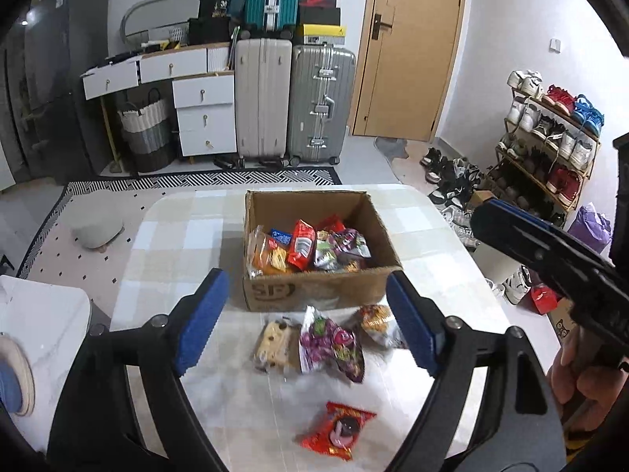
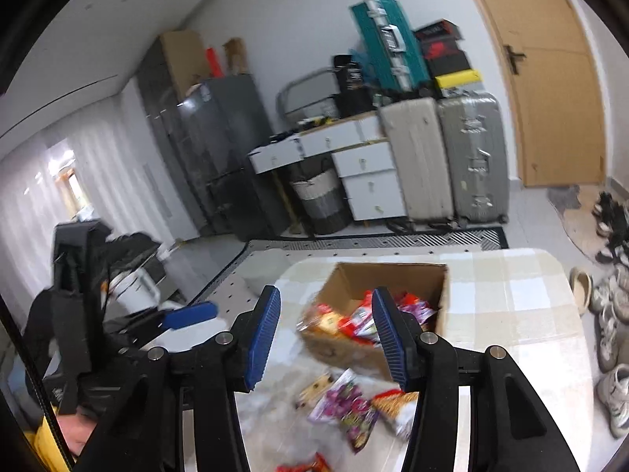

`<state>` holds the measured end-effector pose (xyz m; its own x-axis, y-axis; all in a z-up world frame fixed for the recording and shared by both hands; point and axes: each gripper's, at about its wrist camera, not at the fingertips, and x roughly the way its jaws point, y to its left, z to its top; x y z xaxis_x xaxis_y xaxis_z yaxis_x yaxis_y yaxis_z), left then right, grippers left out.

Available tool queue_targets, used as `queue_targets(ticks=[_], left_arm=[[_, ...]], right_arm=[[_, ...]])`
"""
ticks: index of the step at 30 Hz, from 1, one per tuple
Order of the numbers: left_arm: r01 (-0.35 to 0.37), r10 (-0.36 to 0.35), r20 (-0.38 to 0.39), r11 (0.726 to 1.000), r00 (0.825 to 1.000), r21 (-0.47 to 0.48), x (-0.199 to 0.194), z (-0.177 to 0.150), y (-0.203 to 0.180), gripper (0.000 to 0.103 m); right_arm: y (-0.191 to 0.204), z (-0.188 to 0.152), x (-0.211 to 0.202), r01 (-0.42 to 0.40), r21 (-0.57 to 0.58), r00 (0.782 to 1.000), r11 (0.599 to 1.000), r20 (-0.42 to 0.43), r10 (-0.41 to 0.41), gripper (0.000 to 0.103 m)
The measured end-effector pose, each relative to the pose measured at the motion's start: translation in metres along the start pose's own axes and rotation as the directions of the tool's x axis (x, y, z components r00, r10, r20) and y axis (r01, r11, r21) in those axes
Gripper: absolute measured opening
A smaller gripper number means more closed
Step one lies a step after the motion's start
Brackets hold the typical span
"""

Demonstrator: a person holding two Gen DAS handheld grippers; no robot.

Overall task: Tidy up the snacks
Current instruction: 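Move both open tools back toward the remaining snacks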

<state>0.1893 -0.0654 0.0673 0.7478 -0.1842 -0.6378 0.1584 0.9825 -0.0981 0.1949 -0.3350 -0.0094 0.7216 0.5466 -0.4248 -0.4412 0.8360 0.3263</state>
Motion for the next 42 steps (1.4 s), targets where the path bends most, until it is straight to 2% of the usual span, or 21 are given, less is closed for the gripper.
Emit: queue_targets(ticks=[2, 5, 6, 7, 9, 12, 14, 17, 19, 20, 24, 29, 32, 42], left_arm=[[-0.002, 0.002, 0.019, 1.000, 1.000, 0.009, -0.022, -0.012, -0.004, 0.081], [-0.001, 0.001, 0.051, 1.000, 0.999, 0.007, -0.049, -0.030, -0.009, 0.081], [-0.005, 0.005, 0.063, 1.000, 0.998, 0.003, -0.062, -0.039, -0.010, 0.082], [-0.008, 0.008, 0.071, 1.000, 0.997, -0.001, -0.071, -0.047, -0.010, 0.082], [-0.006, 0.008, 0.090, 1.000, 0.996, -0.016, -0.088, -0.062, -0.009, 0.083], [-0.001, 0.004, 0.106, 1.000, 0.994, -0.025, -0.110, -0.087, -0.008, 0.084], [0.003, 0.001, 0.106, 0.999, 0.994, -0.034, -0.121, -0.106, -0.007, 0.084], [0.012, -0.008, 0.110, 0.999, 0.994, -0.038, -0.138, -0.135, -0.008, 0.087], [-0.012, 0.016, 0.124, 0.999, 0.992, -0.036, -0.140, -0.149, -0.010, 0.094], [-0.024, 0.028, 0.130, 0.999, 0.991, -0.035, -0.142, -0.155, -0.010, 0.102], [-0.038, 0.044, 0.148, 0.998, 0.988, -0.046, -0.144, -0.181, -0.006, 0.102], [-0.033, 0.038, 0.069, 0.997, 0.997, -0.063, -0.117, -0.201, 0.001, 0.102], [-0.029, 0.031, 0.025, 0.998, 0.999, -0.064, -0.087, -0.196, 0.004, 0.102], [-0.014, 0.009, -0.055, 0.997, 0.998, -0.076, -0.026, -0.199, 0.009, 0.102]], right_arm=[[0.018, -0.008, -0.021, 0.020, -0.053, 0.999, 0.998, 0.039, -0.018, 0.053], [0.048, -0.029, -0.053, 0.106, -0.147, 0.988, 0.983, 0.126, -0.088, 0.072], [0.055, -0.033, -0.059, 0.121, -0.168, 0.984, 0.978, 0.149, -0.096, 0.081], [0.063, -0.043, -0.069, 0.132, -0.192, 0.979, 0.972, 0.178, -0.098, 0.086], [0.082, -0.065, -0.090, 0.126, -0.241, 0.972, 0.962, 0.224, -0.071, 0.089], [0.100, -0.091, -0.107, 0.117, -0.279, 0.968, 0.953, 0.245, -0.047, 0.094], [0.109, -0.109, -0.120, 0.116, -0.284, 0.964, 0.952, 0.262, -0.039, 0.102], [0.111, -0.130, -0.132, 0.069, -0.245, 0.968, 0.967, 0.250, -0.005, 0.102], [0.112, -0.141, -0.137, 0.073, -0.239, 0.969, 0.968, 0.248, -0.012, 0.102], [0.112, -0.146, -0.139, 0.084, -0.241, 0.969, 0.967, 0.247, -0.023, 0.102], [0.105, -0.159, -0.143, 0.087, -0.226, 0.972, 0.970, 0.232, -0.033, 0.102], [0.088, -0.172, -0.141, 0.115, -0.203, 0.972, 0.972, 0.226, -0.068, 0.102], [0.080, -0.179, -0.135, 0.155, -0.182, 0.971, 0.971, 0.207, -0.116, 0.102], [0.052, -0.192, -0.112, 0.119, -0.136, 0.982, 0.984, 0.165, -0.096, 0.102]])
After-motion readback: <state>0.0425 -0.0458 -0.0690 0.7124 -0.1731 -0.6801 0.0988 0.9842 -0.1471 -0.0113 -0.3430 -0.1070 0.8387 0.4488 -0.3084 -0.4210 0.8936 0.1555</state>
